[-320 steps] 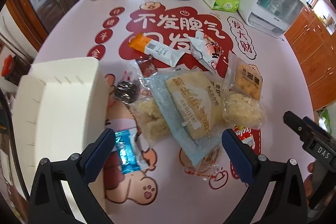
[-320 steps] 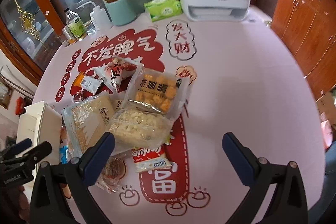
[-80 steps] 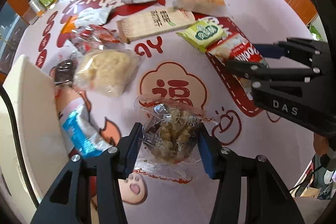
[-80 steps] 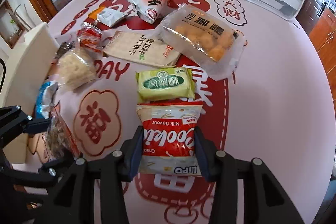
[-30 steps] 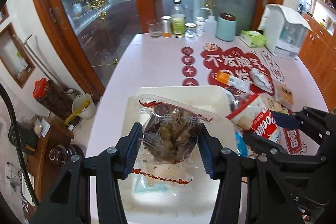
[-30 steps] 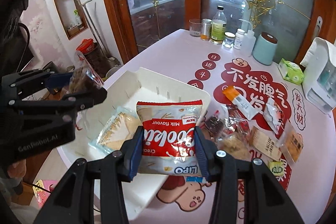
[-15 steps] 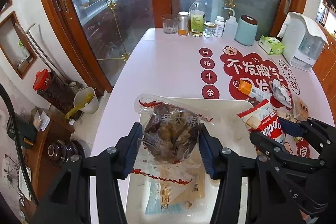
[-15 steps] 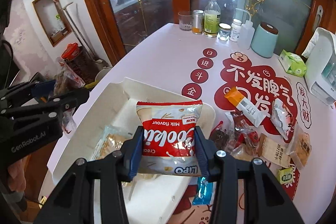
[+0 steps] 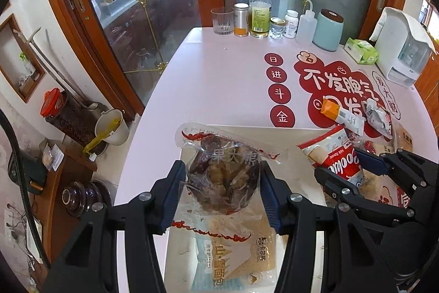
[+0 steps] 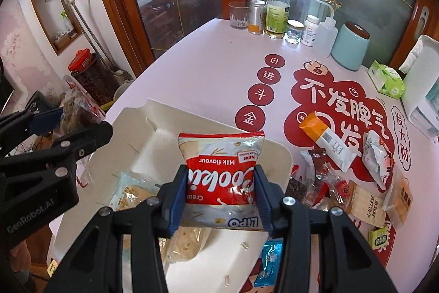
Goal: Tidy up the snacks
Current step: 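Lower both bags into the white tray and open both tools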
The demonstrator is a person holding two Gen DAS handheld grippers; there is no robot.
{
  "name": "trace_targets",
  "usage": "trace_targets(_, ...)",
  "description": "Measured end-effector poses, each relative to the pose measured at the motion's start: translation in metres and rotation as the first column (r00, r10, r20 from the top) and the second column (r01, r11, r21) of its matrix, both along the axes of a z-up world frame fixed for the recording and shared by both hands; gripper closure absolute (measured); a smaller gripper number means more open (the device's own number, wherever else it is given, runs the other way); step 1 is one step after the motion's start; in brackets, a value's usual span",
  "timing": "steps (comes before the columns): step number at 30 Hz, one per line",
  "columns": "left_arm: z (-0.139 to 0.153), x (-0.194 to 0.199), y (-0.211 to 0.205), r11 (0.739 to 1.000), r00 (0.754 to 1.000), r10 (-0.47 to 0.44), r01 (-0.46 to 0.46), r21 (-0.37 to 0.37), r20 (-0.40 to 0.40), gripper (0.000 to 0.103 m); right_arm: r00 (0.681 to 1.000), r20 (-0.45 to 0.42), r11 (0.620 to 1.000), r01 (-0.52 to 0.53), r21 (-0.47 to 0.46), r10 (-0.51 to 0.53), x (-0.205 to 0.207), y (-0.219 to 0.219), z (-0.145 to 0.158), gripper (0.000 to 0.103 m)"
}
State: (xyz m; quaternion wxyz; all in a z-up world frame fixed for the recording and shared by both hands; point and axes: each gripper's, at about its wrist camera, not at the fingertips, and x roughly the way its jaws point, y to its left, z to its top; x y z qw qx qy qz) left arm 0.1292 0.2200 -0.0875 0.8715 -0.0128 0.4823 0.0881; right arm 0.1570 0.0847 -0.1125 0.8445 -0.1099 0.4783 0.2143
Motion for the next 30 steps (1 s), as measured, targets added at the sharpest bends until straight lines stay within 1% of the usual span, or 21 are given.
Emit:
trace_targets(8, -0.005, 0.001, 0.000, 1.000, 1.000, -0.002, 0.002, 0.008, -0.004, 0.047, 1.000, -0.004, 1.000, -0.007, -0.024, 0.007, 0.003, 0.006, -0.006, 0.056)
trace_targets(11, -0.004, 0.000, 0.002, 1.000, 1.000, -0.004, 0.004, 0.005, 0.004, 0.034, 1.000, -0.014, 1.000, -0.014, -0.028, 0.013, 0.002, 0.007, -0.008, 0.054)
trace_targets(12, -0.003, 0.000, 0.002, 1.000, 1.000, -0.004, 0.004, 0.008, 0.010, 0.025, 1.000, -0.014, 0.999, -0.016, -0.029, 0.015, 0.002, 0.007, -0.008, 0.053)
trace_targets(13, -0.001, -0.003, 0.002, 1.000, 1.000, -0.003, 0.003, 0.015, 0.020, 0.018, 1.000, -0.011, 0.999, -0.017, -0.029, 0.016, 0.002, 0.007, -0.008, 0.050)
trace_targets(14, 0.001, -0.004, 0.001, 1.000, 1.000, -0.004, 0.003, 0.021, 0.029, 0.016, 1.000, -0.007, 0.999, -0.018, -0.028, 0.018, 0.001, 0.007, -0.008, 0.049)
trace_targets(16, 0.003, -0.007, -0.001, 0.999, 0.999, -0.008, 0.007, 0.032, 0.040, 0.012, 1.000, 0.002, 0.999, -0.023, -0.023, 0.023, -0.001, 0.007, -0.006, 0.042)
trace_targets(19, 0.005, -0.009, -0.002, 0.999, 0.999, -0.010, 0.008, 0.035, 0.039, 0.012, 0.999, 0.012, 0.999, -0.029, -0.012, 0.030, -0.004, 0.007, -0.004, 0.038)
trace_targets(21, 0.006, -0.011, -0.003, 0.999, 0.999, -0.007, 0.006, 0.033, 0.039, 0.012, 0.999, 0.014, 0.999, -0.033, -0.005, 0.033, -0.006, 0.007, -0.003, 0.036)
trace_targets(30, 0.013, -0.023, -0.007, 1.000, 0.999, 0.002, -0.004, 0.028, 0.054, 0.012, 0.999, 0.000, 0.999, -0.052, 0.001, 0.052, -0.018, 0.005, -0.004, 0.036)
